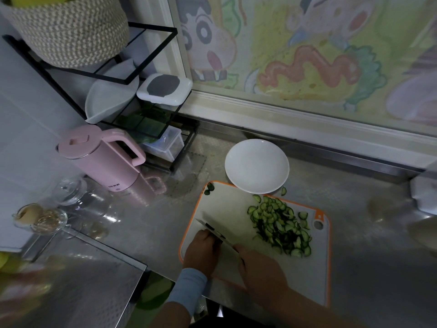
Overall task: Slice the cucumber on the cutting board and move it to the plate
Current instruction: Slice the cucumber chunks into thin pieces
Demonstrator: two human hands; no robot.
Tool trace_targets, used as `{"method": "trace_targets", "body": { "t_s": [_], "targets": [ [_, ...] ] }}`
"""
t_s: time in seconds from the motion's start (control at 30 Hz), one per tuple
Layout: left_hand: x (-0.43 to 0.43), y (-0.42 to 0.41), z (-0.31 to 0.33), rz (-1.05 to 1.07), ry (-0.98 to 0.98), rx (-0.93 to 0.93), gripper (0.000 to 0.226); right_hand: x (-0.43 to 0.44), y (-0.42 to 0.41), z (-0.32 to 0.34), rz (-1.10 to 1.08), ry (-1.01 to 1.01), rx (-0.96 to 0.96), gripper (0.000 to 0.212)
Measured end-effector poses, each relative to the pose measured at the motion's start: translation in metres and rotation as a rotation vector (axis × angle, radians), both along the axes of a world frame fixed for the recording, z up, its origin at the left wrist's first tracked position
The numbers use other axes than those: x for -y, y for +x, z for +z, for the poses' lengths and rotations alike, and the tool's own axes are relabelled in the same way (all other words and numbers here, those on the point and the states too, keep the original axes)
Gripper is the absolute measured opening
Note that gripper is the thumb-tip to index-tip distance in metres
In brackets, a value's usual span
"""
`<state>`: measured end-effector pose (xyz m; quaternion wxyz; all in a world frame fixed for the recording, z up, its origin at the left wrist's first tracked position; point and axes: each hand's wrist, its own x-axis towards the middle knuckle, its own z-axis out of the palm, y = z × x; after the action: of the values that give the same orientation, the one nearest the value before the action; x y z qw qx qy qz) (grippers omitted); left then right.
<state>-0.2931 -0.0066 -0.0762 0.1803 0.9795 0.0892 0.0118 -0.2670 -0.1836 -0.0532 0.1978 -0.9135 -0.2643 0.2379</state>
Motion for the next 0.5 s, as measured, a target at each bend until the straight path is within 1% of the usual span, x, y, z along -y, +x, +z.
{"method": "trace_targets", "body": {
  "t_s": [0.07, 0.17, 0.2, 0.23, 0.3, 0.33, 0.37, 0.4, 0.5],
  "targets": [
    [0.000, 0.000, -0.003, 0.008, -0.016, -0.021, 0.029, 0.001, 0.000, -0.006, 0.001, 0.007, 0.000, 0.049],
    [-0.001, -0.001, -0.004, 0.040, -0.040, -0.077, 0.014, -0.001, 0.000, -0.007, -0.005, 0.010, 0.001, 0.048],
    [-0.001, -0.001, -0.005, 0.044, -0.036, -0.099, 0.016, -0.003, 0.001, -0.009, -0.012, 0.011, -0.004, 0.047],
    [-0.001, -0.001, -0.004, 0.044, -0.025, -0.085, 0.016, -0.004, 0.003, -0.012, -0.015, 0.007, -0.019, 0.047],
    [-0.002, -0.002, -0.005, 0.026, -0.049, -0.056, 0.007, -0.009, 0.006, -0.024, -0.031, -0.018, -0.029, 0.045],
    [-0.002, -0.002, -0.004, 0.009, -0.052, -0.048, 0.011, -0.012, 0.008, -0.029, -0.029, -0.022, 0.009, 0.044],
    [-0.002, -0.001, -0.003, -0.005, -0.049, -0.036, 0.016, -0.016, 0.008, -0.036, -0.024, 0.001, 0.085, 0.043],
    [-0.002, 0.000, -0.003, -0.001, -0.052, -0.036, 0.020, -0.020, 0.009, -0.039, -0.035, 0.038, 0.115, 0.041],
    [-0.002, -0.001, -0.005, 0.029, -0.065, -0.021, 0.017, -0.030, 0.008, -0.043, 0.072, -0.014, 0.140, 0.037]
  ]
}}
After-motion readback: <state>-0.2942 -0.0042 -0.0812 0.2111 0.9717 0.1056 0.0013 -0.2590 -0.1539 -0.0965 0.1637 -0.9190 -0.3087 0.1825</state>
